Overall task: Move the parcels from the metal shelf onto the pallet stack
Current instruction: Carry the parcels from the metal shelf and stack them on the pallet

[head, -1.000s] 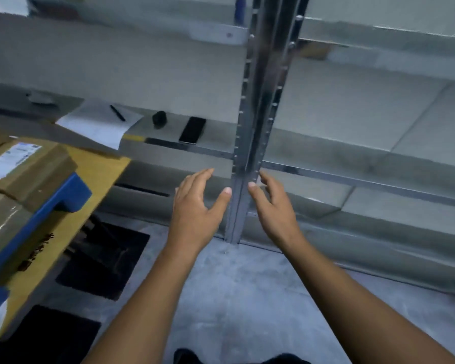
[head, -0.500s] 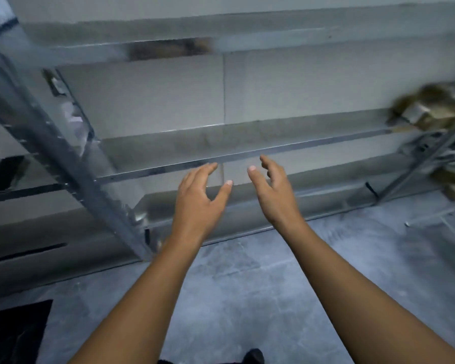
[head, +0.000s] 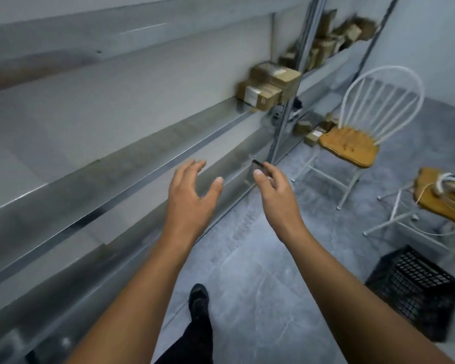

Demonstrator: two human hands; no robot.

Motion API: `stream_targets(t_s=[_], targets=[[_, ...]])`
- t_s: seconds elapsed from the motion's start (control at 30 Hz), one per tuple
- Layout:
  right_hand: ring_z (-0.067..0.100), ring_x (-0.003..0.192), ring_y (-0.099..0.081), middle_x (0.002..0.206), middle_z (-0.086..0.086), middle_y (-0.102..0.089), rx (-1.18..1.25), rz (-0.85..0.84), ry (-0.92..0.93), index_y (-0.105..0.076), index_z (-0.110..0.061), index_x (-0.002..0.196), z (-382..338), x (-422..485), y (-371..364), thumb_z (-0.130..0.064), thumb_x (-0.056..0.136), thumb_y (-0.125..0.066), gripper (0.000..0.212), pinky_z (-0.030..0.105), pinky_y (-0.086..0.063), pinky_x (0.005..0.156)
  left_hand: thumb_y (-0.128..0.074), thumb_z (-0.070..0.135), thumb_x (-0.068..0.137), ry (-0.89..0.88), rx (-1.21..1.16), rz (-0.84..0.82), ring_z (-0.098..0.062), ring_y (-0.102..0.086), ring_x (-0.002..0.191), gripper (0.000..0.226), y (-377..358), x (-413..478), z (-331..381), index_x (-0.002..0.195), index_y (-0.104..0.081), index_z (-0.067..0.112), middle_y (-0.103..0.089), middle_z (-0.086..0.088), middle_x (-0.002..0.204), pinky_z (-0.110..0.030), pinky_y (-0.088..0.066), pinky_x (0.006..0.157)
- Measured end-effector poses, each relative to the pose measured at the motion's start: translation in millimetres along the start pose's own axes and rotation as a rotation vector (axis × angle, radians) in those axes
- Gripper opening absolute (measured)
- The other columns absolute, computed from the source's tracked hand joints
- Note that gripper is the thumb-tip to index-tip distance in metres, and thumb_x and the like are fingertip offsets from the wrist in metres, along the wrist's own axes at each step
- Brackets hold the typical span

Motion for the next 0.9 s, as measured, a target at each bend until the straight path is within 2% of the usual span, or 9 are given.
stream_targets(t_s=[0.07,0.2,0.27,0.4,0.47,0.6,0.67,0.8,0.9], targets=[[0.005,0.14,-0.046,0.16,-0.009,-0.045,-0.026,0.041,-0.011,-0.044,-0.03,0.158,6,30,9,-0.06,0.103,-0.054,0.063,0.027,-0.041,0.109,-0.067,0.041,0.098,-0.027,-0.029,-0.036,-0.008,-0.042,0.142,0.049,-27,35,-3,0.143,-0.058,0.023,-0.05,0.006,0.15,-0.018,-0.027,0.113],[0.006,0.144,-0.043,0.159,-0.013,-0.045,-0.066,0.09,-0.049,-0.047,-0.039,0.153,7,96,17,-0.063,0.101,-0.053,0.057,0.038,-0.039,0.118,-0.065,0.043,0.098,-0.024,-0.071,-0.11,-0.006,-0.043,0.141,0.05,-70,108,-13,0.144,-0.057,0.025,-0.051,0.008,0.149,-0.019,-0.029,0.111],[0.008,0.144,-0.044,0.158,-0.012,-0.046,-0.094,0.111,-0.067,-0.047,-0.037,0.153,5,129,20,-0.063,0.102,-0.053,0.057,0.043,-0.04,0.12,-0.064,0.045,0.098,-0.027,-0.09,-0.143,-0.005,-0.043,0.141,0.051,-87,145,-14,0.145,-0.056,0.027,-0.05,0.009,0.15,-0.021,-0.03,0.111],[0.01,0.146,-0.044,0.16,-0.01,-0.046,-0.084,0.18,-0.103,-0.045,-0.035,0.157,4,189,26,-0.071,0.094,-0.051,0.073,0.05,-0.04,0.121,-0.063,0.048,0.097,-0.043,-0.136,-0.188,-0.008,-0.043,0.142,0.051,-122,212,-10,0.144,-0.056,0.029,-0.049,0.008,0.15,-0.029,-0.035,0.115],[0.009,0.144,-0.046,0.159,-0.011,-0.048,-0.07,0.201,-0.124,-0.046,-0.034,0.156,8,210,28,-0.072,0.09,-0.05,0.076,0.05,-0.04,0.121,-0.062,0.05,0.098,-0.02,-0.146,-0.198,-0.009,-0.044,0.141,0.051,-139,237,-9,0.144,-0.054,0.032,-0.048,0.009,0.151,-0.026,-0.035,0.109],[0.011,0.144,-0.046,0.159,-0.009,-0.048,-0.072,0.199,-0.153,-0.045,-0.035,0.156,24,249,36,-0.067,0.096,-0.052,0.068,0.051,-0.041,0.12,-0.06,0.056,0.096,0.042,-0.185,-0.217,-0.005,-0.044,0.137,0.053,-177,272,-17,0.145,-0.051,0.038,-0.044,0.014,0.152,-0.025,-0.035,0.101],[0.011,0.144,-0.047,0.158,-0.01,-0.049,-0.059,0.199,-0.18,-0.046,-0.036,0.155,35,277,46,-0.07,0.093,-0.052,0.071,0.048,-0.041,0.119,-0.061,0.056,0.095,0.077,-0.191,-0.211,-0.001,-0.044,0.132,0.055,-202,294,-25,0.146,-0.051,0.038,-0.044,0.015,0.151,-0.021,-0.034,0.099],[0.011,0.143,-0.047,0.157,-0.01,-0.05,-0.062,0.179,-0.203,-0.046,-0.036,0.154,64,342,68,-0.07,0.093,-0.052,0.07,0.042,-0.041,0.117,-0.063,0.058,0.094,0.164,-0.219,-0.138,0.012,-0.039,0.117,0.056,-254,342,-38,0.144,-0.05,0.038,-0.042,0.024,0.138,0.001,-0.025,0.082],[0.01,0.144,-0.046,0.158,-0.01,-0.049,-0.084,0.13,-0.213,-0.046,-0.034,0.156,87,397,83,-0.061,0.103,-0.053,0.06,0.045,-0.04,0.119,-0.062,0.059,0.094,0.21,-0.231,-0.094,0.012,-0.038,0.118,0.057,-296,376,-43,0.146,-0.048,0.039,-0.04,0.025,0.139,0.001,-0.027,0.08]])
Point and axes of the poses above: each hand's wrist, its own x-axis towards the middle knuckle, its own y-axis out of the back of the hand, z = x × y, the point moved 8 cm from there along x, towards the middle knuckle
